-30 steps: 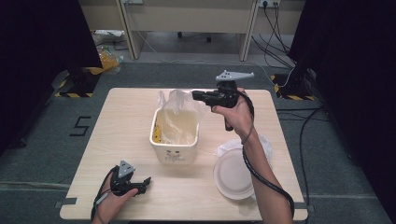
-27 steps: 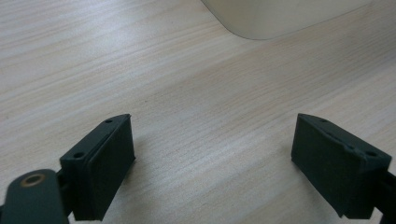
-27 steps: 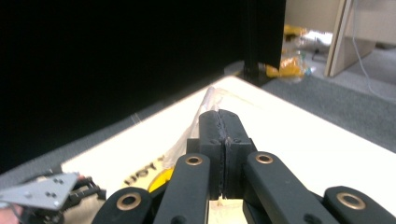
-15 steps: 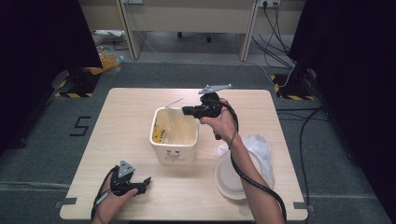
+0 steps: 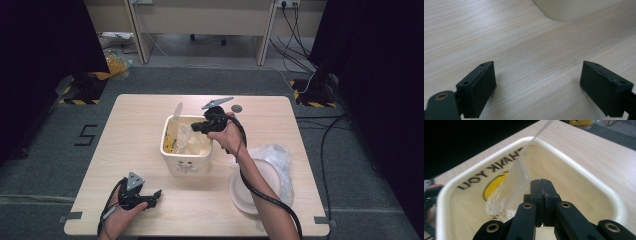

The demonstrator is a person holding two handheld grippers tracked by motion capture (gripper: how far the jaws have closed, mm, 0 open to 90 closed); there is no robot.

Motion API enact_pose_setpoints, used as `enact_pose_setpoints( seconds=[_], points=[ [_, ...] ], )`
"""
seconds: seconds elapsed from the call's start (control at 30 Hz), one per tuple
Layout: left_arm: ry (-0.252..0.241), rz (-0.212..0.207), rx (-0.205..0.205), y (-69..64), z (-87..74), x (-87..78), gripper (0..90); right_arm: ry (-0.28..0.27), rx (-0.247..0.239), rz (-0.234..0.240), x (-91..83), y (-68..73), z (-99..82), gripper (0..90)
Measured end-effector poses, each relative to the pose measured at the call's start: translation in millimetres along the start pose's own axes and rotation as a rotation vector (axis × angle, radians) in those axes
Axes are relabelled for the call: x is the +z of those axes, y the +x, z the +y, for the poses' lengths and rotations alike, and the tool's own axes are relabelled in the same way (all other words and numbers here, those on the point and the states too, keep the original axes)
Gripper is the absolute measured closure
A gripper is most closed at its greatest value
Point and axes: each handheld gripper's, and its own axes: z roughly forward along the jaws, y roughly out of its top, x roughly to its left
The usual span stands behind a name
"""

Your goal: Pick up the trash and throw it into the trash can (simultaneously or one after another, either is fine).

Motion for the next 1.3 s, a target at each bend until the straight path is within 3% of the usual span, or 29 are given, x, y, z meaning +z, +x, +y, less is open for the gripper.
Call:
enact_pose_setpoints(
  seconds=[0.1, 0.33, 0.7, 1.0, 1.3],
  points=[
    [-0.002, 0.001, -0.002, -0.2, 0.0, 0.1, 12.4, -0.007, -0.004, -0.031, -5.3, -3.5, -0.4, 87.1],
    [0.000, -0.001, -0.001, -0.1, 0.0, 0.0, 12.4, -0.064, 0.007, -0.033, -21.4, -9.1, 1.6, 67.3],
    [0.000, 0.000, -0.003, -0.2, 0.1, 0.0, 12.3, -0.170, 0.011, -0.076, -79.7, -15.2, 6.1, 58.4],
    [-0.001, -0.002, -0.003, -0.1, 0.0, 0.0, 12.4, -0.179, 0.020, -0.105, -117.4, -16.3, -19.2, 52.2],
    [-0.004, 0.000, -0.005, -0.3, -0.1, 0.3, 12.3, -0.165, 0.044, -0.137, -144.5, -21.6, -65.5, 49.9]
  ],
)
